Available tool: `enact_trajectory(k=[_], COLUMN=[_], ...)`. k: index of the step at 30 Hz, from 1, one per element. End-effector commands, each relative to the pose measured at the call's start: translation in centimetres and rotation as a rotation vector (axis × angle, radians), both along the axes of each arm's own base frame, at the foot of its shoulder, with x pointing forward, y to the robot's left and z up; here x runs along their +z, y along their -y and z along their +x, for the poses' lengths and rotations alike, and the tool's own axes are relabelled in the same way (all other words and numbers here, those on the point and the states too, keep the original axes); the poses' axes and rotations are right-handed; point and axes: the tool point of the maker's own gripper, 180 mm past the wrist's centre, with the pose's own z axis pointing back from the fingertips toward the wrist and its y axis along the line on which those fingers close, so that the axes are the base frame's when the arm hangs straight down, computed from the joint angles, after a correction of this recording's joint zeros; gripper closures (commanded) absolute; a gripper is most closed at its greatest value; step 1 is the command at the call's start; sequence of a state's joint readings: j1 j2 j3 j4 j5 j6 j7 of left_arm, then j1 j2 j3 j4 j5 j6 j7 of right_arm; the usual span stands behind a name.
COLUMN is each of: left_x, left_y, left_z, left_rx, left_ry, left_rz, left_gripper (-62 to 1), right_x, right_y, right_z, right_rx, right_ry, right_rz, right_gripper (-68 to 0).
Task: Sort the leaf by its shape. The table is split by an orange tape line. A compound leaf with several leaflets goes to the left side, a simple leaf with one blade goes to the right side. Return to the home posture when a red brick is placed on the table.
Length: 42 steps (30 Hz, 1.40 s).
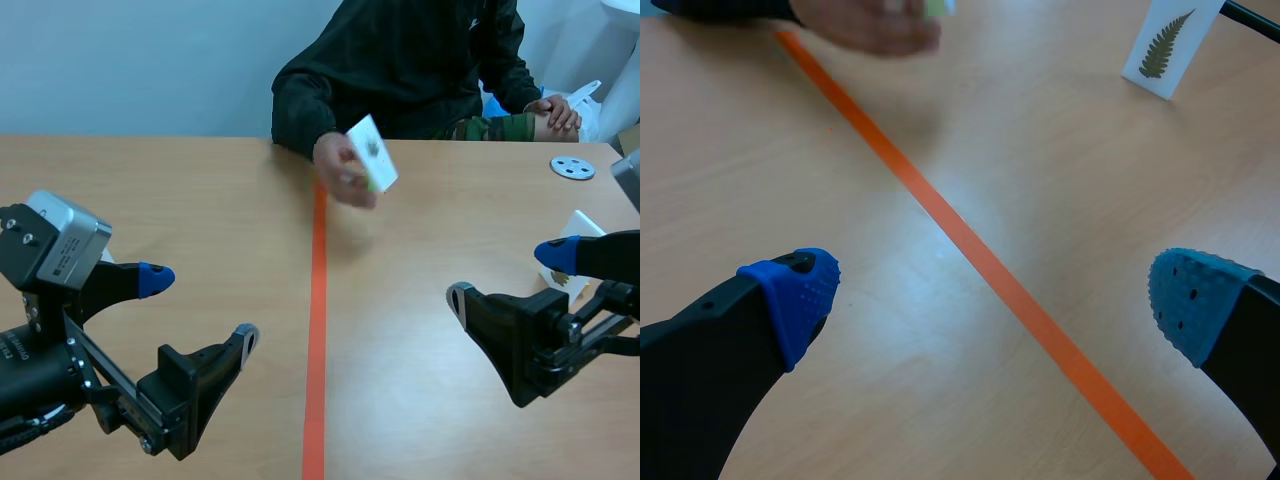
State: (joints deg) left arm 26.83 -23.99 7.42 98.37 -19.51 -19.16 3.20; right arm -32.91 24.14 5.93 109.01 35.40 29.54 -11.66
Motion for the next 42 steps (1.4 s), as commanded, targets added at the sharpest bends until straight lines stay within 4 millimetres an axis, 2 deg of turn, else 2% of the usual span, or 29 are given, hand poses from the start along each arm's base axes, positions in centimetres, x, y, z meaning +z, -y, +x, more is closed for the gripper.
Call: enact_trajectory(k=[1, 28, 36, 42], left_x=[0.8, 0.7, 0.4, -0.5], left_y=[0.0, 0.0, 1.0, 0.8], left_z=[0.2, 0.2, -0.8, -0.5], left_rx=[0.0, -0.001, -0.084, -0.087], left_ry=[0.024, 0.021, 0.006, 0.0], left_rz=[-0.014, -0.011, 0.0, 0.022], left_gripper=[-62.3, -62.3, -62.3, -62.3], right_x=[0.9, 0.9, 0.9, 0.9], right_y=[0.3, 0.3, 0.3, 0.3], right_z=[0.6, 0.6, 0.6, 0.6], right_rx=[-0.01, -0.01, -0.01, -0.01], right_ry=[0.035, 0.034, 0.034, 0.034], right_rz=[0.01, 0.01, 0.01, 0.01], right_gripper=[-67.9, -67.9, -67.9, -67.9])
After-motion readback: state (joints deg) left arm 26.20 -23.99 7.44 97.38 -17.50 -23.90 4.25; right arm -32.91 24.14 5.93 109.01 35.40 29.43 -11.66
